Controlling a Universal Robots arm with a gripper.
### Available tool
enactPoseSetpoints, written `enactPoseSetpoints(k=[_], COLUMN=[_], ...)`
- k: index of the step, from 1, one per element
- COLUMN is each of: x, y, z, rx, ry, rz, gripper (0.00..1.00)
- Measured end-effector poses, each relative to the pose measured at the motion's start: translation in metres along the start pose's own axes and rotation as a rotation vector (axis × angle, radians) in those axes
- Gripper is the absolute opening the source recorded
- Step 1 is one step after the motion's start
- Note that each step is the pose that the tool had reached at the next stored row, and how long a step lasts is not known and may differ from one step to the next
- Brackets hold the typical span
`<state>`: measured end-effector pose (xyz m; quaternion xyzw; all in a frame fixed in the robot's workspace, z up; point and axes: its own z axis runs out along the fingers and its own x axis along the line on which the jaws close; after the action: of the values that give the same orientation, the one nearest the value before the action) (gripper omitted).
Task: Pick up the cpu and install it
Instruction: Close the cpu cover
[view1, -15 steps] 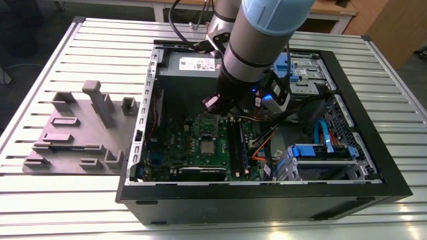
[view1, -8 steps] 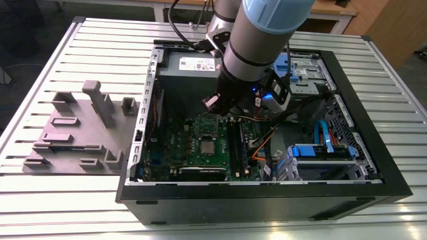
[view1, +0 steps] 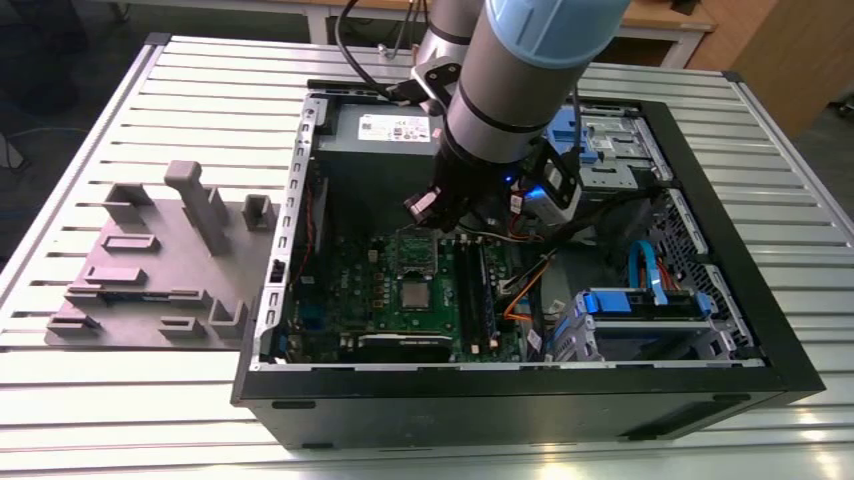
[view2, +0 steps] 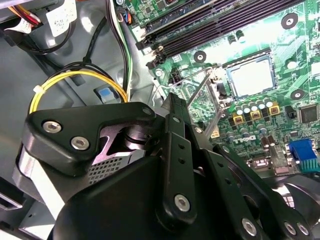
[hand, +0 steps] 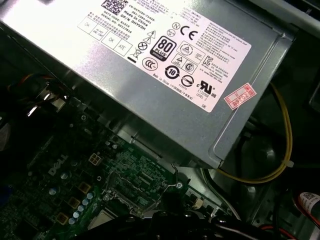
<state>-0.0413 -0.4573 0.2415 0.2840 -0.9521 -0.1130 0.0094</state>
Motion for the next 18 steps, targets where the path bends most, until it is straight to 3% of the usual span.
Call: enactPoseSetpoints(k=[18], x=[0.0026], y=[-0.0038], z=[-0.0013], rx=[-0.0022], ry=[0.0058], rz=[-0.028], gripper=[0.11])
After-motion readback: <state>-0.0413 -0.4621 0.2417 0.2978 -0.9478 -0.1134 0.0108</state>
